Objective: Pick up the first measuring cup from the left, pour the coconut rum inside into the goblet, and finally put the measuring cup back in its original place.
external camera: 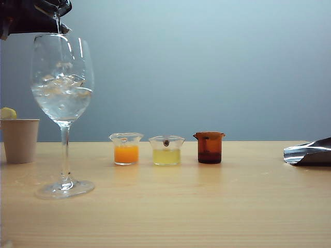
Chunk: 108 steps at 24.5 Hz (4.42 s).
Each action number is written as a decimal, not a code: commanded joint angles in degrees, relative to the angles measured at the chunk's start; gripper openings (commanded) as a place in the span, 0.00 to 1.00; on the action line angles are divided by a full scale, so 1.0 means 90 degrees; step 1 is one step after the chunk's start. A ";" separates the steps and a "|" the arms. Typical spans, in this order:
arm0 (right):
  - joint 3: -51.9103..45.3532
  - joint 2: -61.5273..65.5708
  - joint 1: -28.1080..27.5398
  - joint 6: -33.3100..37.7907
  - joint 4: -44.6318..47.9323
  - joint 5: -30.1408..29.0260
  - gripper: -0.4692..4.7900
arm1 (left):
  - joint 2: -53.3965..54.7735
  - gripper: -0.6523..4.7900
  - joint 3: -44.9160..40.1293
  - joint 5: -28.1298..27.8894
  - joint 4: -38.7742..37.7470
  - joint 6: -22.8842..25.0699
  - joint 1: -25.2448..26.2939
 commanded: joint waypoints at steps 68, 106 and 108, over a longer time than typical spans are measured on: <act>-0.0002 0.0000 0.0010 0.0034 -0.0347 -0.0022 0.08 | -0.0255 0.33 0.0231 -0.0884 -0.0746 0.2616 -0.0641; -0.0107 -0.0002 0.0010 0.0034 -0.0172 -0.0165 0.08 | -0.0257 0.33 0.0248 -0.0903 -0.0981 0.2336 -0.1061; -0.0107 -0.0002 0.0010 0.0034 -0.0170 -0.0168 0.08 | -0.0257 0.33 0.0248 -0.0797 -0.0882 0.1775 -0.1061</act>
